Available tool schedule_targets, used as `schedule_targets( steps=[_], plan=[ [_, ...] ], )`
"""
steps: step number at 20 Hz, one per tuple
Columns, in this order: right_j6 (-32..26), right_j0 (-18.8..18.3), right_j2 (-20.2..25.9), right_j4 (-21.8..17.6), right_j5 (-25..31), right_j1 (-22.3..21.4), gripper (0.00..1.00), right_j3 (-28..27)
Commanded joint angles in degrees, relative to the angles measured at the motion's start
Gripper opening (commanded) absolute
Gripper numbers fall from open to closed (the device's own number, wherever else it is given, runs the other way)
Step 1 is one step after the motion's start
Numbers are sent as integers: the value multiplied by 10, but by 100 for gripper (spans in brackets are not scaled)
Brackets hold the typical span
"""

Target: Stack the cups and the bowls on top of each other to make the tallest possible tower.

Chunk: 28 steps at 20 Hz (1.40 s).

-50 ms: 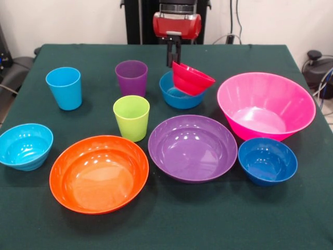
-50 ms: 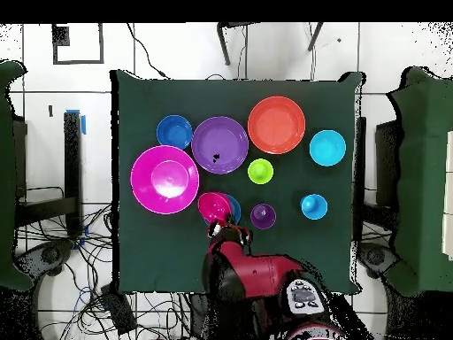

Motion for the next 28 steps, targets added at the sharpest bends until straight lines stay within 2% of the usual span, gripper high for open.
schedule_targets(
  steps=[1,5,9,15,20,28],
  plan=[
    [36,-17,89,-15,96,-28,0,31],
    [30,-34,111,-13,126,-67,0,58],
    [29,-30,103,-21,107,-46,0,50],
    [20,-43,113,-21,131,-55,0,54],
    [12,-49,113,-29,128,-39,0,41],
    [-11,-76,138,-40,162,-21,0,31]
  ],
)
